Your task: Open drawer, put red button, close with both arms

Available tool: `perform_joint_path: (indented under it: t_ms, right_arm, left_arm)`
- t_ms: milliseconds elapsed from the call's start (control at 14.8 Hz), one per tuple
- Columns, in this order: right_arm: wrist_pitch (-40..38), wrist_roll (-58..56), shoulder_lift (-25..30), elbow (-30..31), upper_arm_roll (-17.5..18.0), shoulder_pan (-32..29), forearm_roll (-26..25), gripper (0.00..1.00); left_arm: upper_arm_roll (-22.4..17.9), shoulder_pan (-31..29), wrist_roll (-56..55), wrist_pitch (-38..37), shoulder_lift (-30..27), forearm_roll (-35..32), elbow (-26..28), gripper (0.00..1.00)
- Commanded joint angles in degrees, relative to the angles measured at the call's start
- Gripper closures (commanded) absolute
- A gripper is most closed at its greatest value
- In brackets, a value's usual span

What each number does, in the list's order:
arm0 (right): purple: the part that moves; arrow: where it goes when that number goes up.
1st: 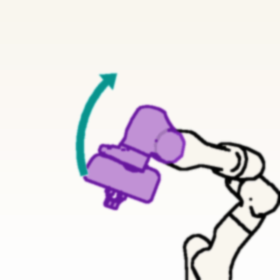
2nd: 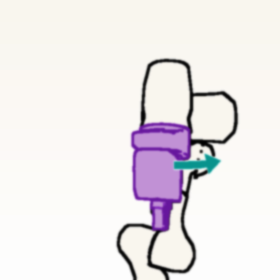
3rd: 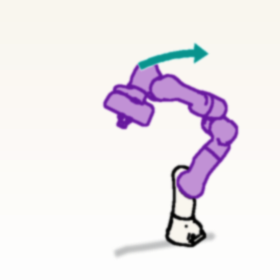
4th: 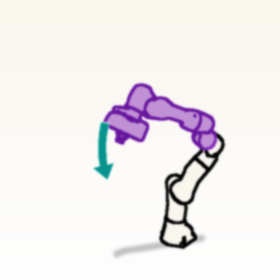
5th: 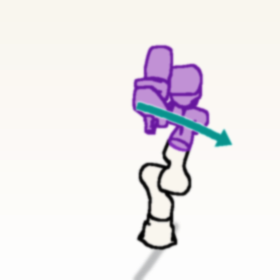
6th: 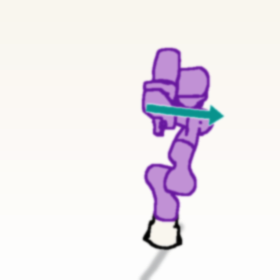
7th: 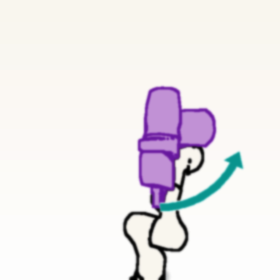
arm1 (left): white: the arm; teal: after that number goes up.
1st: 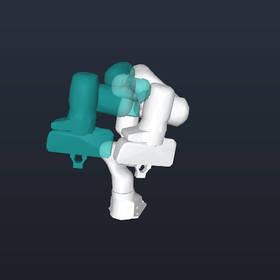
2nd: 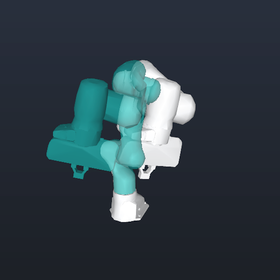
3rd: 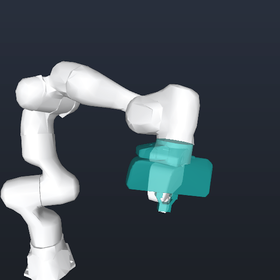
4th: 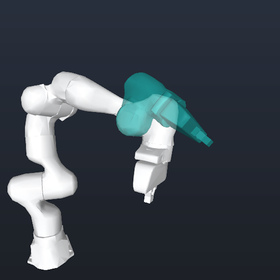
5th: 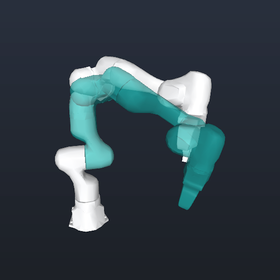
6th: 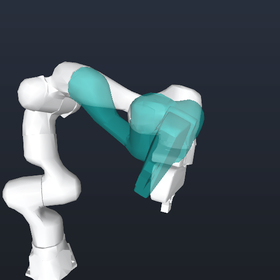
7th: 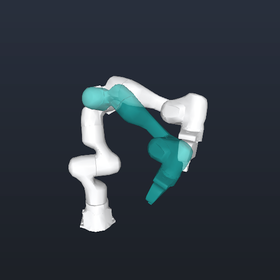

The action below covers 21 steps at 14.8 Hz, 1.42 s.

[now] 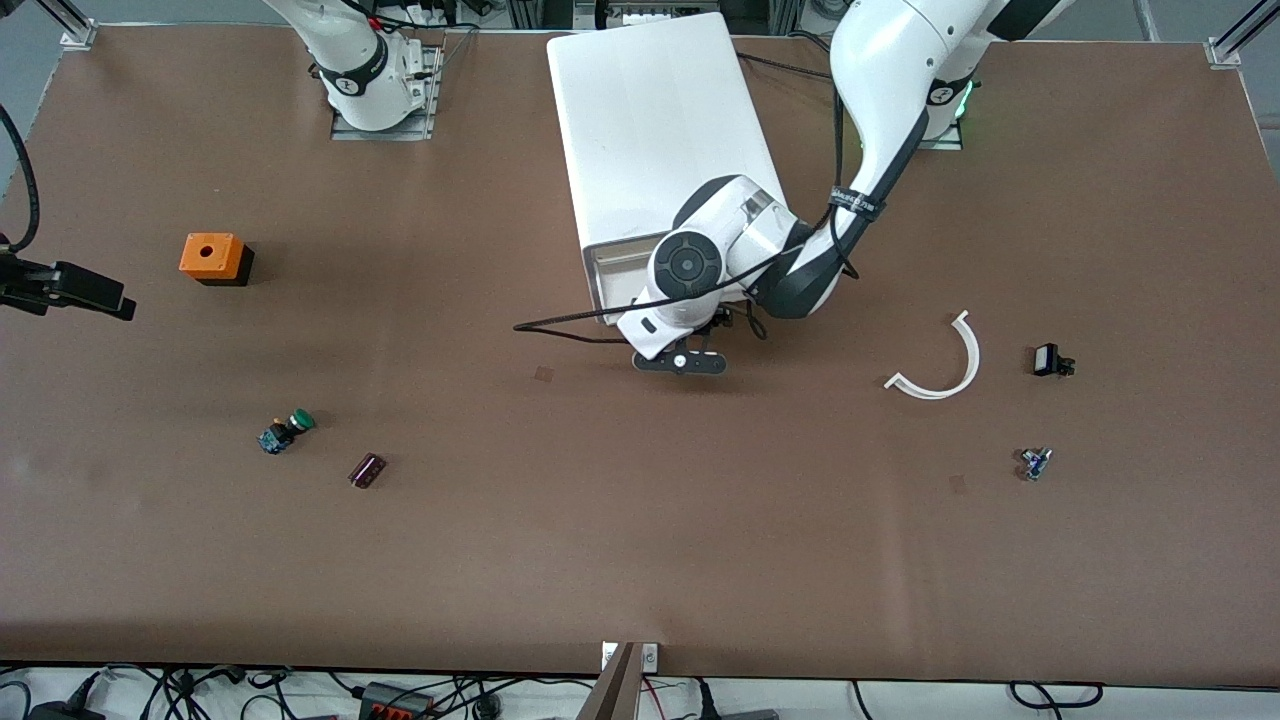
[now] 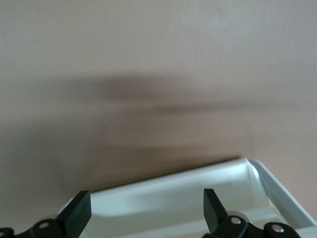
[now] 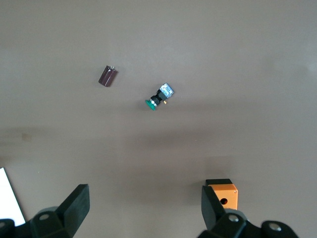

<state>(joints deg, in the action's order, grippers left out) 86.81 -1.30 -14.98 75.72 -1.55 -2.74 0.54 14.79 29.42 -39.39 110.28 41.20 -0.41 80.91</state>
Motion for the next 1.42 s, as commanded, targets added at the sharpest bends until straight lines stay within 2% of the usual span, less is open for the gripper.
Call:
perform_joint_path:
  t_ms: [0,203,338,811,1351]
  right_arm:
    - [3.88,-0.98,6.17,8.97,0.76,-0.16,-0.8,0.0]
    - [10.21,-0.98,12.33,18.99,0.93,-0.16,-1.94,0.0]
    - [11.37,-0.98,14.36,21.91,1.02,-0.16,-2.3,0.0]
    - [9.62,-0.99,15.86,23.24,0.93,0.46,-2.21,0.0]
    - [9.35,-0.81,15.86,22.89,0.85,0.37,-1.77,0.0]
  left_arm:
    - [0.5,0.03,0.63,-1.47,-0.24,4.34,0.12,0.0]
    - [1.29,0.03,0.55,-2.7,-0.33,6.03,0.12,0.0]
    - [2.17,-0.5,-1.63,-3.58,-0.33,6.99,0.21,0.0]
    - [2.0,-1.37,-4.47,-7.44,-0.24,7.53,0.12,0.0]
    - [2.0,-0.85,-3.5,-7.89,0.02,7.44,0.21,0.0]
